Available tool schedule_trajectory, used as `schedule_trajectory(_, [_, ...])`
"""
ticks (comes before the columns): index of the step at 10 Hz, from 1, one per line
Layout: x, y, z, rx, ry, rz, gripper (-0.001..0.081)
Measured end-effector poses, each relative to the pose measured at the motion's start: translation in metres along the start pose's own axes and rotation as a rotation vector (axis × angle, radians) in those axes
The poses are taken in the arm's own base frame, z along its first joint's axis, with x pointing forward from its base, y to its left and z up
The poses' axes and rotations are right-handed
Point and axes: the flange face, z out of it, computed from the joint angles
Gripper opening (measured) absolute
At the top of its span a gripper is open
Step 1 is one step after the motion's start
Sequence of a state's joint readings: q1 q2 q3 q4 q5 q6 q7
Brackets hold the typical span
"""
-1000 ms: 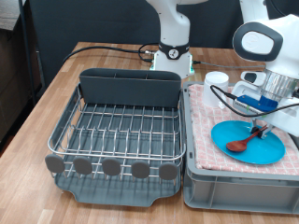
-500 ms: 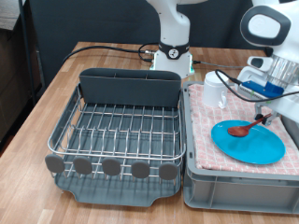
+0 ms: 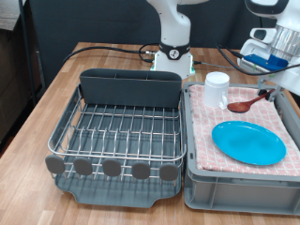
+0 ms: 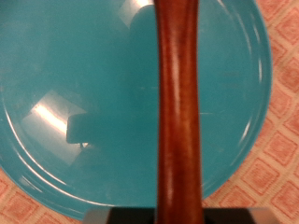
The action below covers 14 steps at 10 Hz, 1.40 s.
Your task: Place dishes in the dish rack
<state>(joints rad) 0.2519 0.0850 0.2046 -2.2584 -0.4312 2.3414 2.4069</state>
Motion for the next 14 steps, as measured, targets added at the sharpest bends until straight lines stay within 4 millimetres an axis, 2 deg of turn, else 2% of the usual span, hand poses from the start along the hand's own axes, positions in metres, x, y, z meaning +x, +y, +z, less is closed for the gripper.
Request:
schedule_trajectory(2, [0.013, 0.006, -0.015, -0.026, 0.011, -0.019, 0.0095])
schedule_trajectory(5, [0.017, 0.007, -0.011, -0.03, 0.017, 0.026, 0.0095])
schedule_trajectory(8, [0.046, 0.025, -0.012, -0.056, 0.053, 0.116, 0.0095])
schedule_trajectory(12, [0.088, 0.05, -0.019, -0.103, 0.047, 0.335, 0.0095])
schedule_trajectory(13, [0.096, 0.057, -0.023, -0.115, 0.043, 0.393, 0.0095])
schedule_trajectory(14, [0.095, 0.057, -0.022, -0.111, 0.044, 0.374, 0.0095])
